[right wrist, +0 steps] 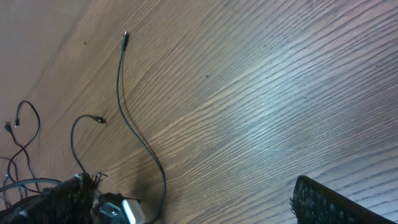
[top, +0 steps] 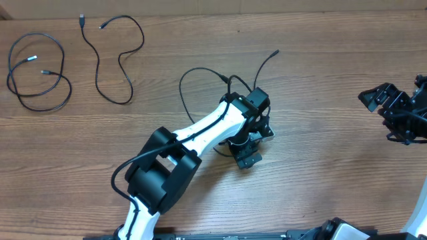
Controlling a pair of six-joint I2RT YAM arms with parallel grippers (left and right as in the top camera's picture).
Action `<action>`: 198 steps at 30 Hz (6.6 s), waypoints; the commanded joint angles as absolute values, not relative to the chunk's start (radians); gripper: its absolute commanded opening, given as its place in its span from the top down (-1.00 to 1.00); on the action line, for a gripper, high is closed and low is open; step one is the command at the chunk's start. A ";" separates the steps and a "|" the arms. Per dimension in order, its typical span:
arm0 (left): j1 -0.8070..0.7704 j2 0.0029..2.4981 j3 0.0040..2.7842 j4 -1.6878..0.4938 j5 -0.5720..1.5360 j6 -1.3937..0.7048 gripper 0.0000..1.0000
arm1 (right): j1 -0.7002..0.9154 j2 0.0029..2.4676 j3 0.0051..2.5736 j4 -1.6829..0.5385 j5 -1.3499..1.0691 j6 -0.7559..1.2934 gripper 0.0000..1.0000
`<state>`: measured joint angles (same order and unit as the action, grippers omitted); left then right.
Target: Untangle cables
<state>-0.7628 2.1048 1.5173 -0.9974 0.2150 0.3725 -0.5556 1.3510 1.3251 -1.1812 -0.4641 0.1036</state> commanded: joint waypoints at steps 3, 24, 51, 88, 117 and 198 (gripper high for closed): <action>-0.767 2.133 1.507 -0.979 0.197 0.358 -0.99 | -0.557 1.335 1.343 -1.176 -0.460 0.096 -1.00; -0.795 2.205 1.453 -0.956 0.201 0.255 -0.17 | -0.557 1.335 1.343 -1.176 -0.460 0.096 -1.00; -0.805 2.205 1.217 -0.736 -0.054 0.278 0.05 | -0.557 1.335 1.343 -1.176 -0.460 0.096 -1.00; -0.778 1.804 1.491 -0.936 -0.205 0.093 0.91 | -0.557 1.335 1.343 -1.176 -0.460 0.096 -1.00; 0.005 1.032 1.621 -0.842 0.133 0.060 0.91 | -0.557 1.335 1.343 -1.176 -0.460 0.096 -1.00; 0.529 1.903 1.622 -1.262 -0.130 -0.647 0.91 | -0.557 1.335 1.343 -1.176 -0.460 0.096 -1.00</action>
<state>0.5659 1.9060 1.6733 -1.2793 -0.1497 -0.5621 -0.5556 1.3510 1.3251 -1.1797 -0.4637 0.1040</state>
